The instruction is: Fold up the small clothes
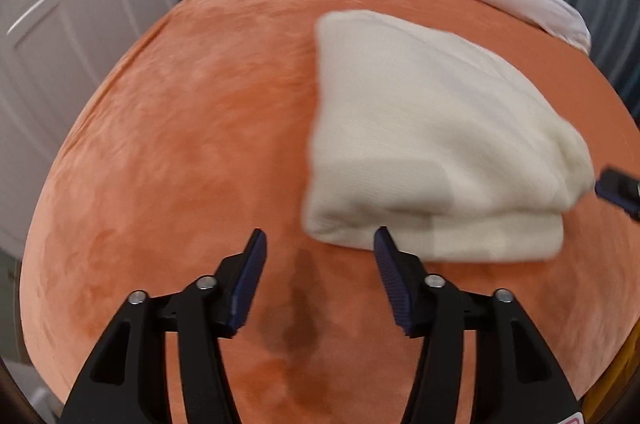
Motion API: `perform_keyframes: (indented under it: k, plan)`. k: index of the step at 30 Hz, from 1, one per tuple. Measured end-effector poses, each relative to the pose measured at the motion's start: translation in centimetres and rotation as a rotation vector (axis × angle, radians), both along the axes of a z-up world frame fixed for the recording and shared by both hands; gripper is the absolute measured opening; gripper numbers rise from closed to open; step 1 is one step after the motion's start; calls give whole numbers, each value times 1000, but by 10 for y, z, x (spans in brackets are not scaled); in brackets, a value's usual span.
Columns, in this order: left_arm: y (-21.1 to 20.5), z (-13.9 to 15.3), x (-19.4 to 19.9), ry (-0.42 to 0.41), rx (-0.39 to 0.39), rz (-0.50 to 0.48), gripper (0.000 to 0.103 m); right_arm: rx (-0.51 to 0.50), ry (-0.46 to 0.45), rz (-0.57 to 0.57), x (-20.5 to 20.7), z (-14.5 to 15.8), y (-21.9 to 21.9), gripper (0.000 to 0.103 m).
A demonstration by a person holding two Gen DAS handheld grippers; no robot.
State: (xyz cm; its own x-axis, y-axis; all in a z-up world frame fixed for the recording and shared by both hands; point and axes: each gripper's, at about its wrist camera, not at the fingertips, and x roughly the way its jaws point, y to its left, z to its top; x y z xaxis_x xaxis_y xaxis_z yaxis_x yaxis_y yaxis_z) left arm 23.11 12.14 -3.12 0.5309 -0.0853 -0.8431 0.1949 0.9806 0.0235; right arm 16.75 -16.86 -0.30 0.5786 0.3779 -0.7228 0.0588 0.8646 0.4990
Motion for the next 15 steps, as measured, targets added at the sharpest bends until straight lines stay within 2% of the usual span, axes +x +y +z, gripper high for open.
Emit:
perform_keyframes:
  k: [4,6,7,10,12,13,15]
  plan:
    - [-17,-15,16,-1,40,8,57,81,93,14,24,-30,-12,50]
    - [-13,-11,23,-3,23,34,56,86,107,53,36,-29,-2,10]
    - [-7,-5,25,-16,-5,48,56,104,89,49,36,-20,2,10]
    - [13,14,27,-75,2,92,54,230,-50,101,22,24,12,9]
    - [27,14,31,-68,-25,116,56,279,-62,154,17,24,24,9]
    - [34,7,34,-44,-26,131,57,247,-41,170,18,14,29,10]
    - [36,-9,36,7,-27,132,59,52,75,163,20,-29,39,12]
